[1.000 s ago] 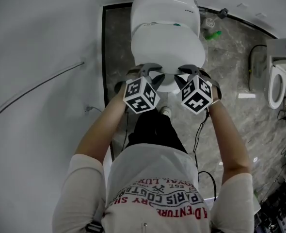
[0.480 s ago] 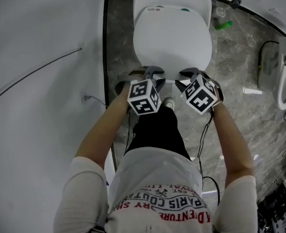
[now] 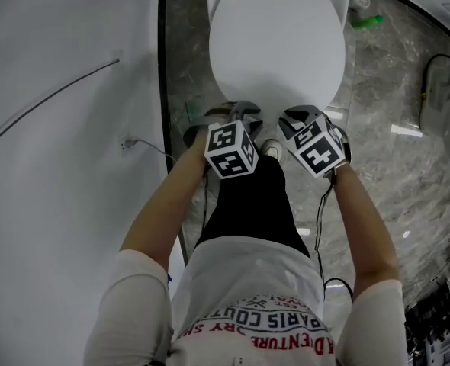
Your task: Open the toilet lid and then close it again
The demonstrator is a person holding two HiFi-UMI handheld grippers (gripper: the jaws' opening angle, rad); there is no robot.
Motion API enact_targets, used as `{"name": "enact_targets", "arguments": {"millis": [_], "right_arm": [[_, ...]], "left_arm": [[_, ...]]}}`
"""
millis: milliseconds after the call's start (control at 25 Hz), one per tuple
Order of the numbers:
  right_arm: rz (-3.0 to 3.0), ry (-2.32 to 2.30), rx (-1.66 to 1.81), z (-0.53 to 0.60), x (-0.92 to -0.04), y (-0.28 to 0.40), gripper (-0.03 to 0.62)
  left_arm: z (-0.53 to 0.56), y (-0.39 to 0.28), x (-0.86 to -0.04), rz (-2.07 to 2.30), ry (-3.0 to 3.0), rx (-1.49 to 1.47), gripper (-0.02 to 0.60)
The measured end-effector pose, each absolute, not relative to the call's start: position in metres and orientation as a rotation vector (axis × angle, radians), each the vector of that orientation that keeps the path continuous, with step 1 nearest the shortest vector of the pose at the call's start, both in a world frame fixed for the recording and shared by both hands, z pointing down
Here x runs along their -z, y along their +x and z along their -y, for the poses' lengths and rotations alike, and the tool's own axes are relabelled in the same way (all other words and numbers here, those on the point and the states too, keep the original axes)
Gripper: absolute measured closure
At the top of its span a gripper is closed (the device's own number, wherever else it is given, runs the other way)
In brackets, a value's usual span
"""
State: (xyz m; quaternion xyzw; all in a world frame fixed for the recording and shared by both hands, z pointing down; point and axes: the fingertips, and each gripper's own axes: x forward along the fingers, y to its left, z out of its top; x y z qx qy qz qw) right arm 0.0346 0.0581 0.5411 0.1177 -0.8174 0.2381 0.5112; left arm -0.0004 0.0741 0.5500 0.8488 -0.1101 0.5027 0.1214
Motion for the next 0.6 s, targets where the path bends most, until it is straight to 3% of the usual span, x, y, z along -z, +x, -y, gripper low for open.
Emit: {"name": "enact_targets", "arguments": {"millis": [120, 280, 600], "right_arm": [[1.944, 0.282, -0.543, -0.066, -0.563, 0.037, 0.519], [1.943, 0.295, -0.569, -0.071, -0.592, 0.037, 0.519], [1.942, 0.323, -0.577, -0.079, -0.641, 0.033, 0.523]], "left_arm": [[-0.078, 0.001, -0.571, 0.359, 2.415, -1.391, 0.485], [-0.074, -0.004, -0.600, 0.499, 2.342, -1.245, 0.552], [-0.080, -0.009, -0.649, 0.610, 2.277, -1.154, 0.557]]}}
